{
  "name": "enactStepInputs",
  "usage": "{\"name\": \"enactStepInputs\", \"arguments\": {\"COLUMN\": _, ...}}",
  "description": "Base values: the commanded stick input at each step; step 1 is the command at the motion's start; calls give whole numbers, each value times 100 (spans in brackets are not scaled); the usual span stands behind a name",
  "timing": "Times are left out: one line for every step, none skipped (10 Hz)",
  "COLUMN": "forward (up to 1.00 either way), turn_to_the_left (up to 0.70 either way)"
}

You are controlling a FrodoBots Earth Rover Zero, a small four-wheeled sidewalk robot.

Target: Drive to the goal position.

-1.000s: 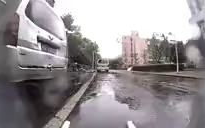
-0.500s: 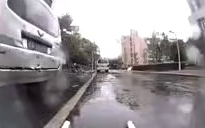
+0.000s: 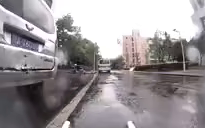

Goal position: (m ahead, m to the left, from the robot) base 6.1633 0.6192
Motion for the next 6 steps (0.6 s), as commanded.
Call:
{"name": "enactStepInputs", "arguments": {"forward": 70, "turn_to_the_left": 0}}
{"name": "enactStepInputs", "arguments": {"forward": 70, "turn_to_the_left": 0}}
{"name": "enactStepInputs", "arguments": {"forward": 70, "turn_to_the_left": 0}}
{"name": "enactStepInputs", "arguments": {"forward": 70, "turn_to_the_left": 0}}
{"name": "enactStepInputs", "arguments": {"forward": 70, "turn_to_the_left": 0}}
{"name": "enactStepInputs", "arguments": {"forward": 70, "turn_to_the_left": 0}}
